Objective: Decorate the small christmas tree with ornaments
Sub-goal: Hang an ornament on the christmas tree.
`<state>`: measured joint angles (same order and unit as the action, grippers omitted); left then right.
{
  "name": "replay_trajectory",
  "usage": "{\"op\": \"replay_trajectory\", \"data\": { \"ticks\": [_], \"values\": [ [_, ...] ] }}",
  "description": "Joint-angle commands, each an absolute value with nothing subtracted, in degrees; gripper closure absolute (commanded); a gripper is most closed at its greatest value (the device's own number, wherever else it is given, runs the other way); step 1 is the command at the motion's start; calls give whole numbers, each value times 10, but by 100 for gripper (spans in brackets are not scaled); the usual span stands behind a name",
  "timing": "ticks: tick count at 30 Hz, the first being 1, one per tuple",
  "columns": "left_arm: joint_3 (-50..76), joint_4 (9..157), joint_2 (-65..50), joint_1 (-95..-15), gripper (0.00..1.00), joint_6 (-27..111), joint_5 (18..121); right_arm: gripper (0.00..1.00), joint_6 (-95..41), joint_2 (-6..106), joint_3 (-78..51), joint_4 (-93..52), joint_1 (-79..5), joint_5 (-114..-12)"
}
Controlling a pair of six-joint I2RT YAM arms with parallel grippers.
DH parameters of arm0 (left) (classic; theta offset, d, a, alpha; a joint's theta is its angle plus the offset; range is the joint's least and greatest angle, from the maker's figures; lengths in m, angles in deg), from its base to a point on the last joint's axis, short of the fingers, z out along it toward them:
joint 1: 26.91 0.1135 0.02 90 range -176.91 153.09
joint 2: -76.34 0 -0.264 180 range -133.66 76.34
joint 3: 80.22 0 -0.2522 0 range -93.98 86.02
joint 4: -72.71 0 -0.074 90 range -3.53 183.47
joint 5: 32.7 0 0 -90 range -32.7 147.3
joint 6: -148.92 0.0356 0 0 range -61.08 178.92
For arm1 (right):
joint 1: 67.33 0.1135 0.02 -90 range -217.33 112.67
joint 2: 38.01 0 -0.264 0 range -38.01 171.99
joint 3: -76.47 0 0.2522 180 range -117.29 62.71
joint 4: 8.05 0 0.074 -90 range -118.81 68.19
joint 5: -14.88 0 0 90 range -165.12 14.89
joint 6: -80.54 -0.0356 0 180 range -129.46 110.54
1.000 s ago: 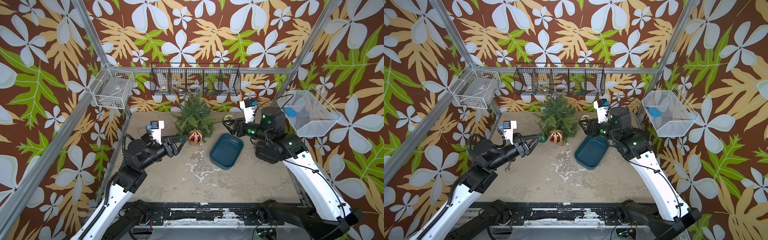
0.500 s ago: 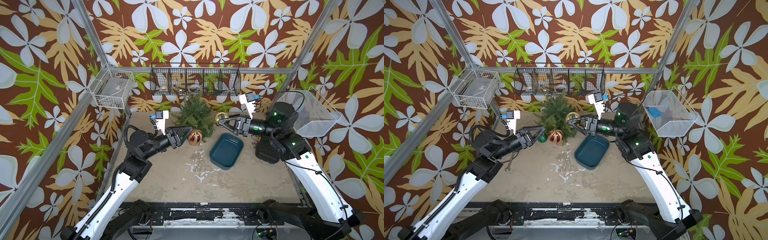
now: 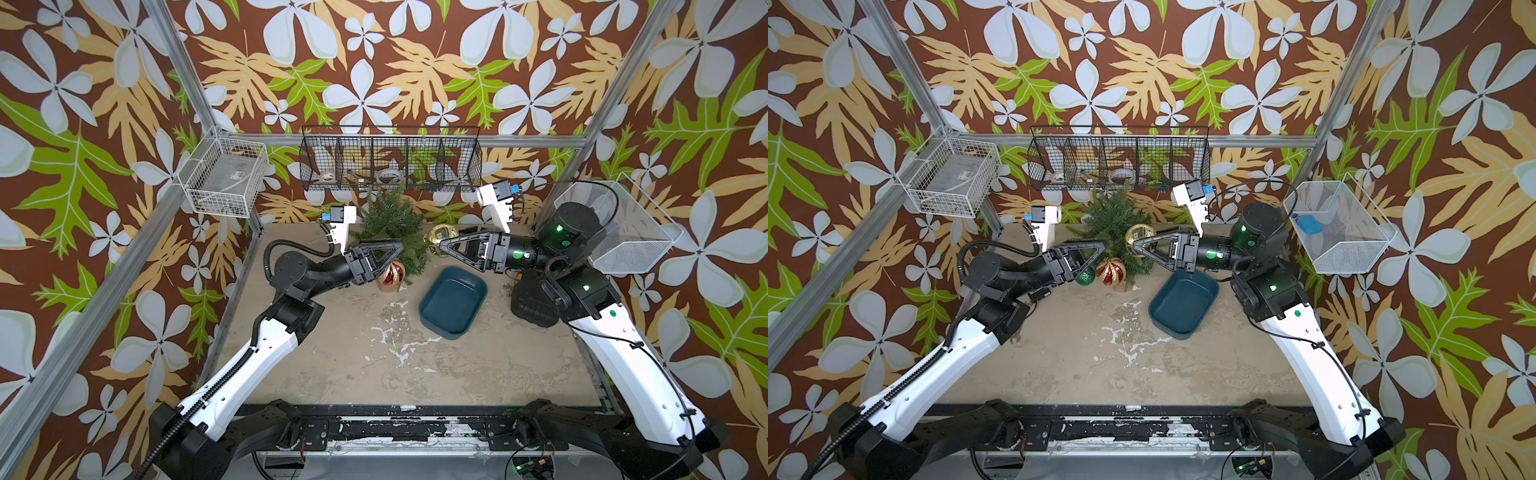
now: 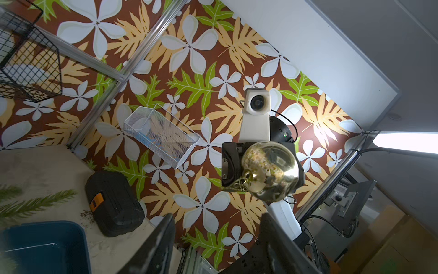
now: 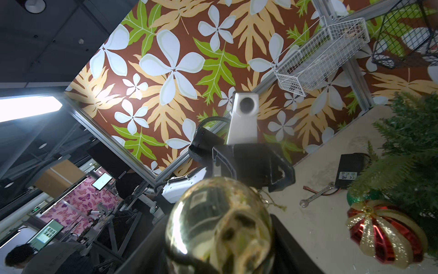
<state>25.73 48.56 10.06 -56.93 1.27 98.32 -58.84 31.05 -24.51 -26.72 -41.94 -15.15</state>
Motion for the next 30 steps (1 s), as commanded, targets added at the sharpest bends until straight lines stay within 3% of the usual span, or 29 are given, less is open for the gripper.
{"op": "replay_trajectory", "data": {
  "ticks": [1,6,12,21,30],
  "values": [
    [246,421,86,-583,41,-3,1007,39,-609,312,-249,-228,-418,-138],
    [243,377,70,-602,47,-12,1019,39,-616,310,-248,-222,-417,-135],
    [250,334,61,-609,39,-22,1019,39,-633,308,-242,-202,-417,-131],
    [236,265,34,-612,41,-58,1032,39,-651,303,-233,-178,-417,-129],
    [217,230,10,-622,32,-79,1037,39,-667,298,-221,-153,-416,-125]
  ]
}}
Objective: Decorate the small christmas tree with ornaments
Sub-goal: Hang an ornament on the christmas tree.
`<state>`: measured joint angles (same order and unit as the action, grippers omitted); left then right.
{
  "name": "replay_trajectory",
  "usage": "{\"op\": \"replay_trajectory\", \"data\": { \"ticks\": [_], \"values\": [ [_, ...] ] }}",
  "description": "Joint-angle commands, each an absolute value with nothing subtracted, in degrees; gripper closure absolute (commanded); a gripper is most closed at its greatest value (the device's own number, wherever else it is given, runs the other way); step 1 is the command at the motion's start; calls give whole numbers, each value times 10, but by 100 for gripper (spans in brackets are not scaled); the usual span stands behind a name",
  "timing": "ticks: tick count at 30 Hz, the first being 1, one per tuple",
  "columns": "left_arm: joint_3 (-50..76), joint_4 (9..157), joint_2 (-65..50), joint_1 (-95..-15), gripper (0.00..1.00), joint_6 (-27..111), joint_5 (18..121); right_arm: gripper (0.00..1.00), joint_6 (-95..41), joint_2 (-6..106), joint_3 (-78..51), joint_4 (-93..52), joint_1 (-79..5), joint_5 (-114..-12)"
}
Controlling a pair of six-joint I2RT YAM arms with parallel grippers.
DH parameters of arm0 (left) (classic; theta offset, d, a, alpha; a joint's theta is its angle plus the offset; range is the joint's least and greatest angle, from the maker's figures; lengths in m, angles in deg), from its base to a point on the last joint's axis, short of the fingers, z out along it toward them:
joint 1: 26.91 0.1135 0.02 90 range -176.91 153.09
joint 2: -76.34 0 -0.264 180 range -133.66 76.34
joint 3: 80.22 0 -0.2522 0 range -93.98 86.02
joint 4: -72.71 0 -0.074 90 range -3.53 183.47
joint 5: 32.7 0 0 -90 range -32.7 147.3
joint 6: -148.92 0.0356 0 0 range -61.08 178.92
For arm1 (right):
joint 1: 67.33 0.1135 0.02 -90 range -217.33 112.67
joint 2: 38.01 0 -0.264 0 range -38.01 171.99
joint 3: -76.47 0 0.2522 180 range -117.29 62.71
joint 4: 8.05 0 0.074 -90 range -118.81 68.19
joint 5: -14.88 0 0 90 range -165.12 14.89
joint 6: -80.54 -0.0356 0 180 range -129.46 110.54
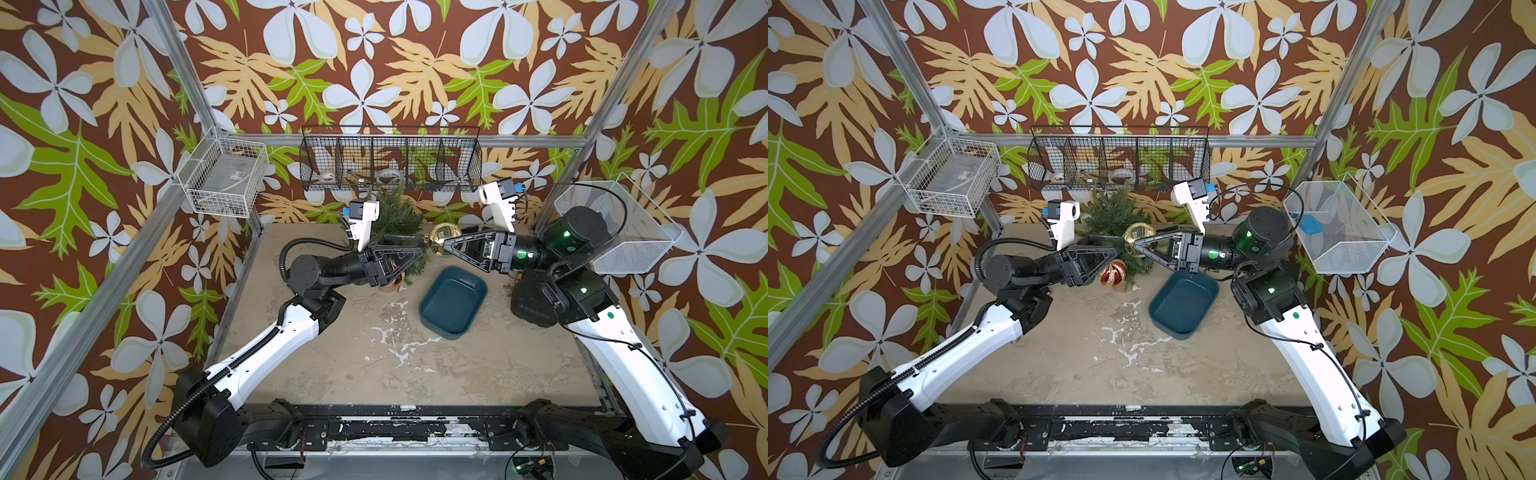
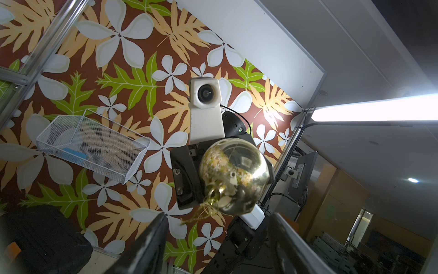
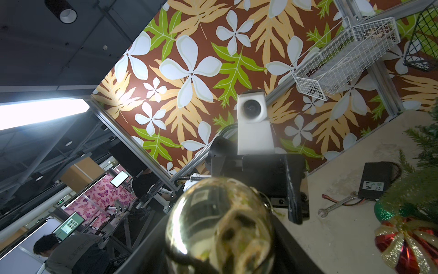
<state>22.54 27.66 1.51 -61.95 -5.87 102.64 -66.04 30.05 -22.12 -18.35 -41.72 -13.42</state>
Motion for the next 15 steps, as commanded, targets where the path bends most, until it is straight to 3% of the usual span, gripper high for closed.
{"op": "replay_trajectory", "data": {
  "ticks": [1,8,15],
  "values": [
    [213,225,8,-624,37,-82,1040,39,-665,297,-220,-156,-416,-127],
    [231,224,19,-625,67,-78,1036,39,-653,298,-229,-171,-417,-131],
    [241,224,22,-625,77,-78,1035,39,-643,298,-235,-182,-417,-133]
  ]
}}
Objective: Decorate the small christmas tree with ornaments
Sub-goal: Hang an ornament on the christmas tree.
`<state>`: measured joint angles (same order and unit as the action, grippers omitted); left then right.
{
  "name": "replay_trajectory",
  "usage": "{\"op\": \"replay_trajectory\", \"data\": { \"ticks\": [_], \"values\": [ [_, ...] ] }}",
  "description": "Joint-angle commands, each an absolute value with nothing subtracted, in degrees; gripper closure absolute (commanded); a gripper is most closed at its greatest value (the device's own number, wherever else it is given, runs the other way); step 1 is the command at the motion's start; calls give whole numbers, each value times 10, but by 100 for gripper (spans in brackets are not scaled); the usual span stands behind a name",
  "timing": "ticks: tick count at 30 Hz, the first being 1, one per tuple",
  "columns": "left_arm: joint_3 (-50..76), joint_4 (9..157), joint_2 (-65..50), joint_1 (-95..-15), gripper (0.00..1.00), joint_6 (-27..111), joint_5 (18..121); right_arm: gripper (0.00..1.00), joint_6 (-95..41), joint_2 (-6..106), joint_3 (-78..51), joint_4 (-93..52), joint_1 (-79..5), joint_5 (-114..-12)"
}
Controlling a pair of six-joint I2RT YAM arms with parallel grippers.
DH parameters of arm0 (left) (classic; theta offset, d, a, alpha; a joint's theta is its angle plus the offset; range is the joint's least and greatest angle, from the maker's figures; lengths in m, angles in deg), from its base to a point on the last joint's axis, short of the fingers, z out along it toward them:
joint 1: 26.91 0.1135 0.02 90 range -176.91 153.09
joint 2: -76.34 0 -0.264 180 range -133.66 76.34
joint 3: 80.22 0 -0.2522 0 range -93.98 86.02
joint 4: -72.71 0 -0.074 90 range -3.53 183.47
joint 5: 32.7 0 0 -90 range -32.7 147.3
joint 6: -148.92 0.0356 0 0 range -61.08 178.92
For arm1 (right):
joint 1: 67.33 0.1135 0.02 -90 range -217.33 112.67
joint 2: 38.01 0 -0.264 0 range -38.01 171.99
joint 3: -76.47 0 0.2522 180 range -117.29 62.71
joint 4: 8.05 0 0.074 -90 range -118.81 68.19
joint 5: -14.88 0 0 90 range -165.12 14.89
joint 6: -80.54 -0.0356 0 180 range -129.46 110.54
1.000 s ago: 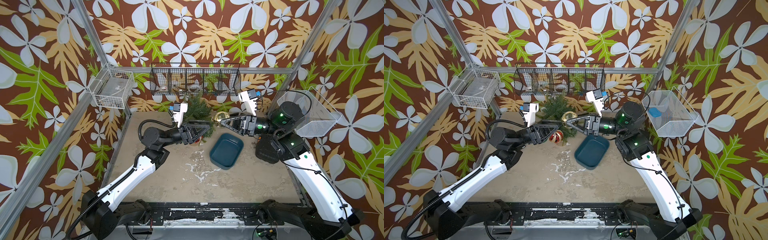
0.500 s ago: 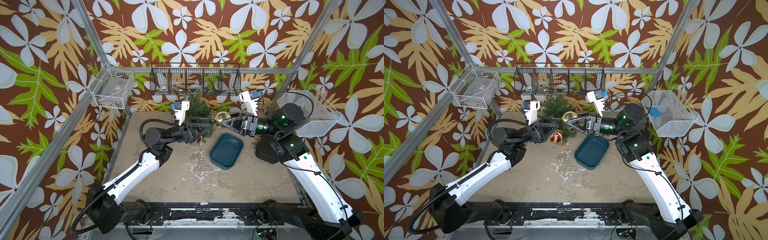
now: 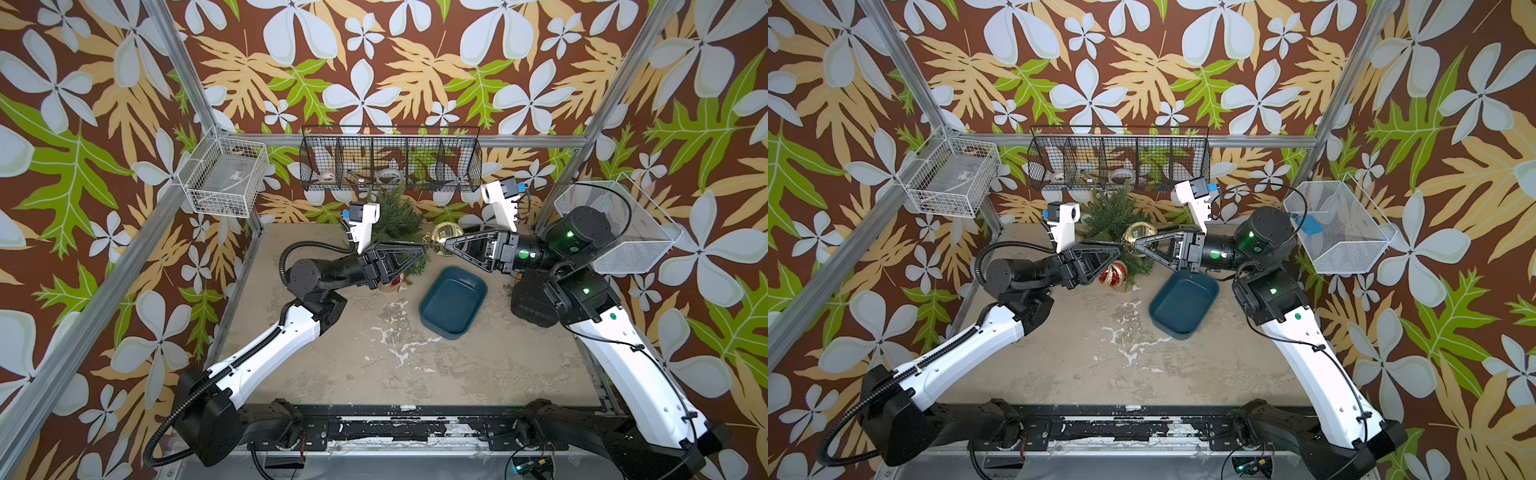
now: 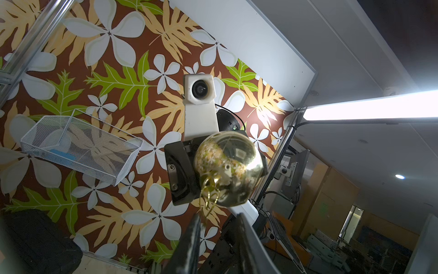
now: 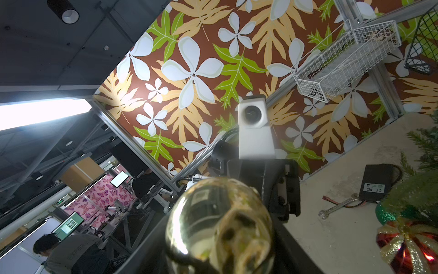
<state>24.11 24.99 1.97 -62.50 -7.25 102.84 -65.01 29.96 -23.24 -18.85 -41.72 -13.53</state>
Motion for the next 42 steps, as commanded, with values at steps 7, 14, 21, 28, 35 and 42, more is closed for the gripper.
{"op": "replay_trajectory", "data": {
  "ticks": [7,14,21,28,35,42],
  "values": [
    [231,227,15,-625,71,-78,1036,39,-648,295,-230,-175,-416,-133],
    [225,220,-1,-626,48,-85,1028,39,-655,293,-226,-166,-416,-132],
    [207,170,-20,-628,43,-115,1031,39,-656,291,-226,-164,-416,-131],
    [209,150,-22,-635,47,-124,1042,39,-657,292,-229,-161,-417,-133],
    [219,149,-20,-635,61,-126,1040,39,-657,291,-231,-160,-416,-137],
    [226,150,-18,-635,76,-126,1041,39,-654,291,-233,-165,-416,-138]
  ]
}}
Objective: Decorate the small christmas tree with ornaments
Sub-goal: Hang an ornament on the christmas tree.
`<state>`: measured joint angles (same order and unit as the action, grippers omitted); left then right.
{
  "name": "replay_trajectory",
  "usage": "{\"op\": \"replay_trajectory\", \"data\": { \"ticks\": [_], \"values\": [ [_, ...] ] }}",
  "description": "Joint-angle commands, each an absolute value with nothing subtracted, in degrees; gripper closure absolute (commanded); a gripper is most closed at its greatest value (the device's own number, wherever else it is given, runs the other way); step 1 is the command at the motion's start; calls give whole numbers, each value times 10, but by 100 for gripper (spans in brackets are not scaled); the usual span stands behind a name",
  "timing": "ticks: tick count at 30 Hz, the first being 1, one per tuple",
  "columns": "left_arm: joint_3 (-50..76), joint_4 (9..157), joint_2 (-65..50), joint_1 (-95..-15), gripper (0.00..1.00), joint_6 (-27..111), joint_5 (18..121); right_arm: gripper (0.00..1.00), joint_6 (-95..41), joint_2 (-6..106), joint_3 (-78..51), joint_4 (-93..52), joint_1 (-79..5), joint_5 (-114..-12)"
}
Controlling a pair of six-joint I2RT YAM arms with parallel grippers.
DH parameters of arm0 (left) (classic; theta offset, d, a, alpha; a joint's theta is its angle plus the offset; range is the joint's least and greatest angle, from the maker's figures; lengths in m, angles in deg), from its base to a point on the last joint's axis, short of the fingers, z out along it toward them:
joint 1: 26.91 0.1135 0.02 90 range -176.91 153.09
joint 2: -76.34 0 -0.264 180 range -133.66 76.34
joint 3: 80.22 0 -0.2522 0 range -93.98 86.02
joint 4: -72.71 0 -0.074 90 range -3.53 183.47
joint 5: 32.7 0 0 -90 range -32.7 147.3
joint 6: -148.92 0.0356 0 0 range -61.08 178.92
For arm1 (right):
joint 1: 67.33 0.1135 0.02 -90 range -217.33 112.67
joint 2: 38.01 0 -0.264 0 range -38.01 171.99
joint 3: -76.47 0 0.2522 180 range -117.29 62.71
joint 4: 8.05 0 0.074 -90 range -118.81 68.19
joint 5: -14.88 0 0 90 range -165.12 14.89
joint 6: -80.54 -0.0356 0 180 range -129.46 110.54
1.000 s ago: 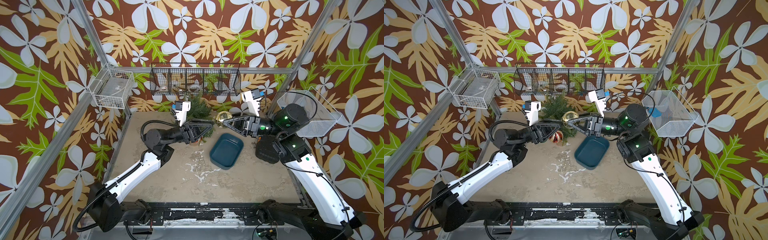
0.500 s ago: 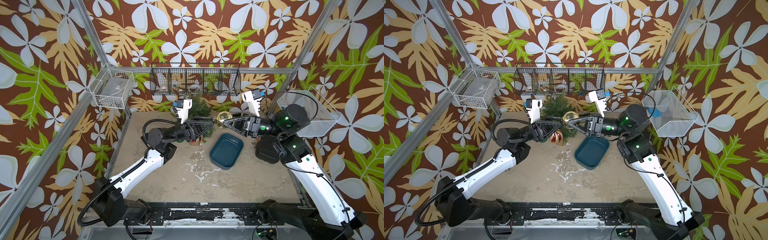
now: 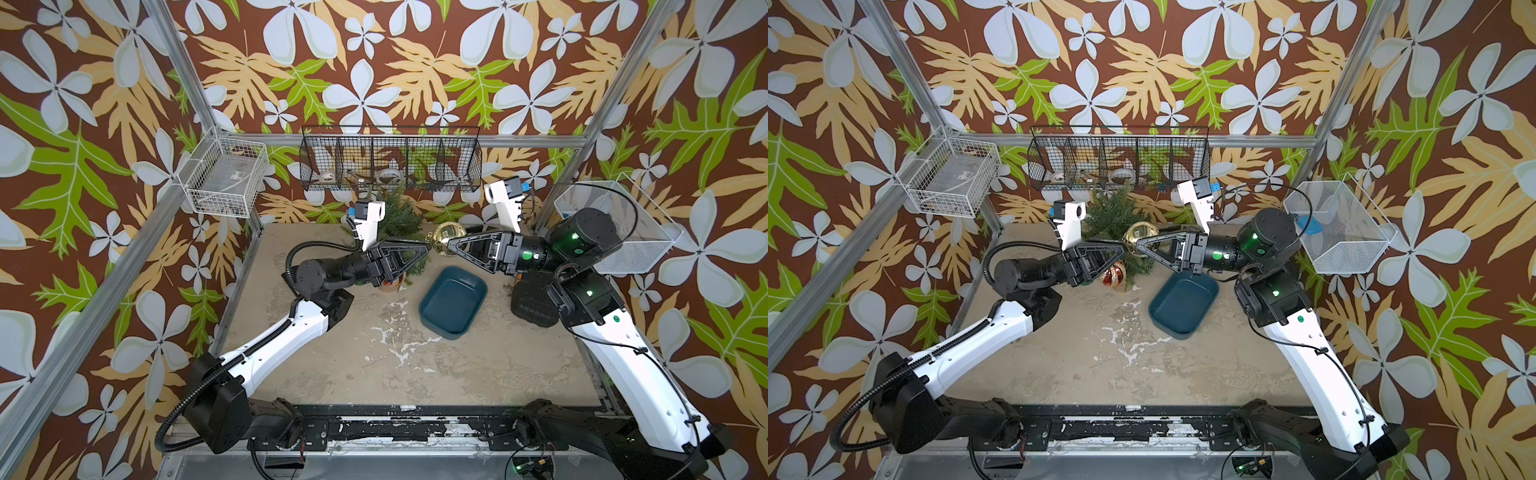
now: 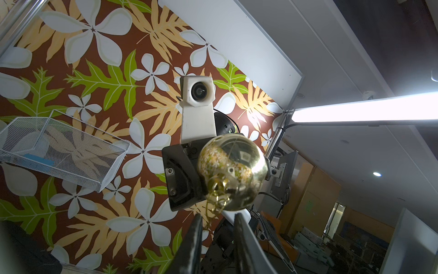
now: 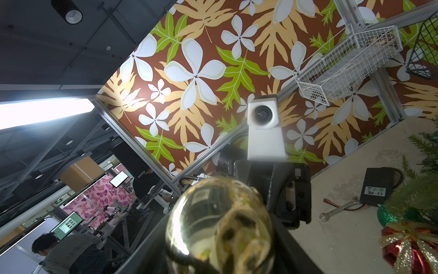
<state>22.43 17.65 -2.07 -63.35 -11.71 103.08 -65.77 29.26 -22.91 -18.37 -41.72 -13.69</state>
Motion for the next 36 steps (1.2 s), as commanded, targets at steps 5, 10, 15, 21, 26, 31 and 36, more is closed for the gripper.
{"op": "replay_trajectory", "data": {
  "ticks": [5,10,15,21,26,31,36],
  "values": [
    [221,149,-21,-634,85,-128,1041,39,-657,291,-233,-162,-417,-138],
    [217,150,-26,-637,99,-129,1046,40,-654,291,-236,-164,-417,-140],
    [217,156,-23,-637,100,-125,1044,39,-646,291,-237,-173,-419,-142],
    [223,235,-5,-629,100,-82,1039,40,-635,283,-230,-188,-446,-146],
    [226,304,14,-603,100,-50,1025,40,-623,276,-215,-194,-466,-153],
    [200,411,22,-600,100,19,1015,40,-601,276,-203,-206,-467,-169],
    [170,512,13,-599,100,74,1009,40,-598,282,-184,-187,-468,-181]
  ]
}}
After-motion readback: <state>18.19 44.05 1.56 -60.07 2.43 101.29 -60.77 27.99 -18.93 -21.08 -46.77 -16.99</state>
